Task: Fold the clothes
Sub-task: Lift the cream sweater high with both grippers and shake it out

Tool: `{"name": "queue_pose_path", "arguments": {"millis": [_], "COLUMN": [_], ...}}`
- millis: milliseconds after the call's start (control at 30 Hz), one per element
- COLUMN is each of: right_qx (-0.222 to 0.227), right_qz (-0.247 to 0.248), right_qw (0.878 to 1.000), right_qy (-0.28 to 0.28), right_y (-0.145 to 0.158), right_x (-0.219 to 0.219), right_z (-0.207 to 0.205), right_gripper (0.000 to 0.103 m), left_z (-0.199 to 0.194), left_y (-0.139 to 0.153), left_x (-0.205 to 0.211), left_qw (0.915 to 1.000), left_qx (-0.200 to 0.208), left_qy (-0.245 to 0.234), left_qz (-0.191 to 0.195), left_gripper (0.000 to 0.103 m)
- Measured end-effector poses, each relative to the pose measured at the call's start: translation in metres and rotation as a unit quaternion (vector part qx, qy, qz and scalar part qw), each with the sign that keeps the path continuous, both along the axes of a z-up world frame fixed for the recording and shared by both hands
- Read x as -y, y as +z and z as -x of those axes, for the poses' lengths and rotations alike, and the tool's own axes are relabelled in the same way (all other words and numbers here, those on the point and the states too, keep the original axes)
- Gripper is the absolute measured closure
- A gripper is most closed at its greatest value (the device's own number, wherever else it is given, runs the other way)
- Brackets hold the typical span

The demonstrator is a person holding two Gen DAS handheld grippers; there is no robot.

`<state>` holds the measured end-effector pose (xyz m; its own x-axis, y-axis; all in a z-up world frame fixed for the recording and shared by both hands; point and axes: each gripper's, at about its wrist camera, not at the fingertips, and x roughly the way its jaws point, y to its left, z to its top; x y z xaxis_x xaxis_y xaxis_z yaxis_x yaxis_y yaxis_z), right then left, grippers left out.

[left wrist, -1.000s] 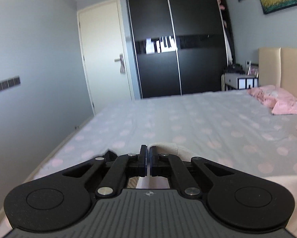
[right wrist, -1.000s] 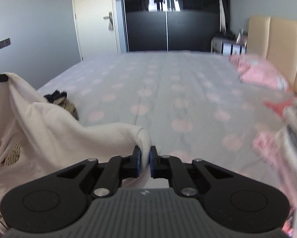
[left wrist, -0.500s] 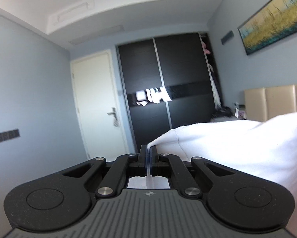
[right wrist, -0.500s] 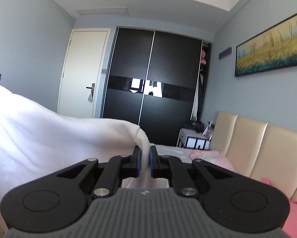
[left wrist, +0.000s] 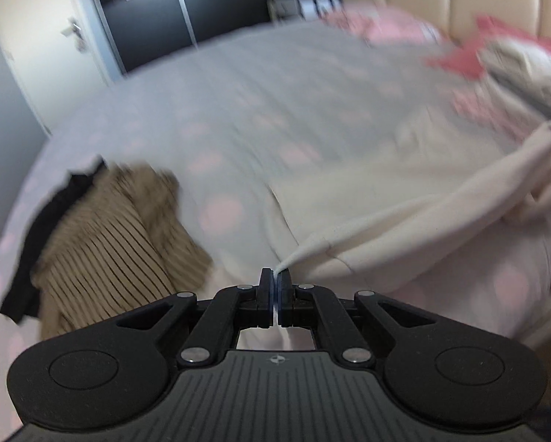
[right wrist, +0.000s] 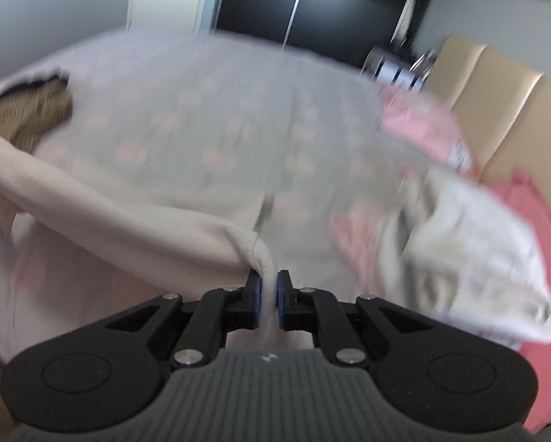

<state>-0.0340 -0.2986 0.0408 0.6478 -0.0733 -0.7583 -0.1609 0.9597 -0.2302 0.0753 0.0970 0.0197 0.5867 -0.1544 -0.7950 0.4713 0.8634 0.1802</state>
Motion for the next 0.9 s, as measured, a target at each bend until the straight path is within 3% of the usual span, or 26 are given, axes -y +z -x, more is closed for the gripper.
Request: {"name": "queue_pose_path", "arguments": {"millis": [233, 433, 533, 700, 767, 800, 900], "right_qx": [-0.121, -0.185, -0.194, -0.181, -0.170, -0.163, -0.144], "right_qz": [0.016, 0.008, 0.013, 0.004, -0.005, -0.009, -0.031], "right_qw": [0.990, 0.974, 0.971, 0.971, 0.971, 0.971, 0.971], "right_qy": [0.070, 0.131, 0.143, 0.158, 0.169, 0.174, 0.187], "right_y": [-0.084, -0.108, -0.108, -0.080, -0.065, -0.059, -0.050], "right_x": [-0.011, -0.021, -0.023, -0.021, -0.021, -0.021, -0.024], "right_z": [0.043, 0.058, 0.061, 0.073, 0.076, 0.075, 0.066], "right_gripper": [0.093, 0.093, 0.088, 0.080, 0.070, 0.070, 0.070], "left_z": [0.054, 0.064, 0.068, 0.075, 0.075, 0.073, 0.068], "left_y": [-0.070, -0.093, -0.092, -0.066, -0.056, -0.052, -0.047], "left_x": [-0.004, 0.001, 0.002, 0.001, 0.003, 0.006, 0.018], "left_qw": [0.9900, 0.9764, 0.9713, 0.9734, 0.9755, 0.9762, 0.9765], "left_qx": [-0.102, -0.165, -0.187, -0.175, -0.164, -0.160, -0.152], "left_qy": [-0.064, -0.100, -0.112, -0.126, -0.134, -0.140, -0.152], "left_qz": [-0.074, -0.097, -0.096, -0.078, -0.059, -0.045, -0.011], "left_gripper": [0.103, 0.103, 0.100, 0.075, 0.068, 0.063, 0.062]}}
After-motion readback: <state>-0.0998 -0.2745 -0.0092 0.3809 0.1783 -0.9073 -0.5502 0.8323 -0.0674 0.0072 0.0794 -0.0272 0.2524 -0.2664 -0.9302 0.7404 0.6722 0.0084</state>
